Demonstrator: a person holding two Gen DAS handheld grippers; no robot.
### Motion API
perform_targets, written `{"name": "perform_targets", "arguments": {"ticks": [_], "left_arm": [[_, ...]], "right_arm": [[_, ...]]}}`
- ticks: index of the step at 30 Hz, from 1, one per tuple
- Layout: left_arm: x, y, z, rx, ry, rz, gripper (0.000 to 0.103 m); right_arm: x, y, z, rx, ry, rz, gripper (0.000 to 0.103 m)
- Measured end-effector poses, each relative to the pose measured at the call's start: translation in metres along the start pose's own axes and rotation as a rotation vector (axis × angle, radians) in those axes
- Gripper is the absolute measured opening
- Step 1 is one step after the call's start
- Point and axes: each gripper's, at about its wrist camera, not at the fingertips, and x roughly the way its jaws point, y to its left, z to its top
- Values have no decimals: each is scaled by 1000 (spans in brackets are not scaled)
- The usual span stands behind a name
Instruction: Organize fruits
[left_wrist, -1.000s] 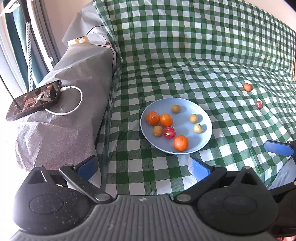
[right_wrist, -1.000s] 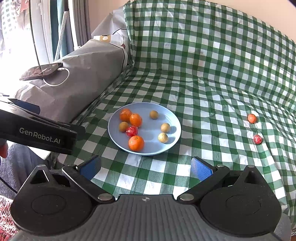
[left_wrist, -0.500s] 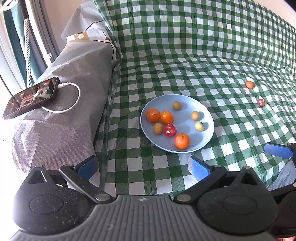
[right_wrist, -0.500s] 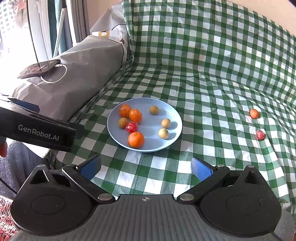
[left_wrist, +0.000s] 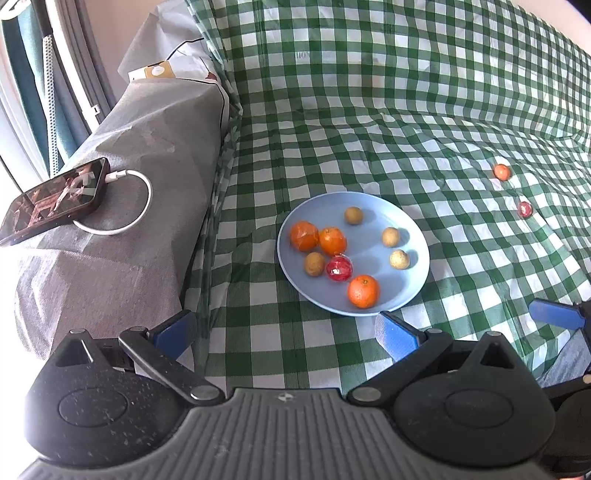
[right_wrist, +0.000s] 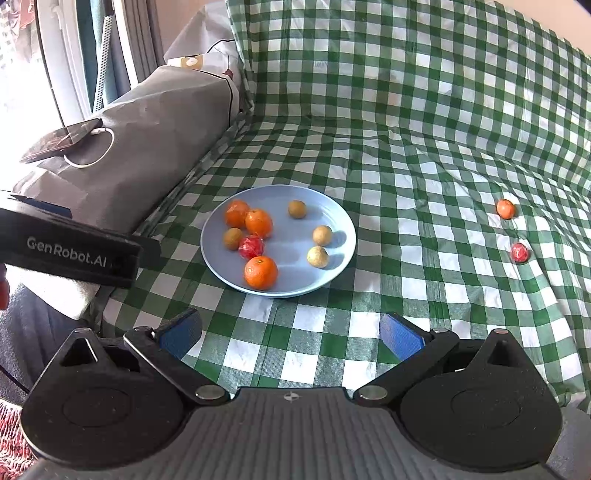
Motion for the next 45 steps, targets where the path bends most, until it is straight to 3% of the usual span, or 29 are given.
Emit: {"name": "perform_targets", "arguments": {"ticks": [19,29,45], "left_arm": [[21,-18,32,20,0,-14,103],[50,-52,64,70,19,-28,103],[102,-122,112,132,47,-60,103]], "right_arm": [[22,-43,8,101,-22,-96,102],[47,-111,17,224,-49,-224,102],[139,-240,11,428,-76,-449,102]]}}
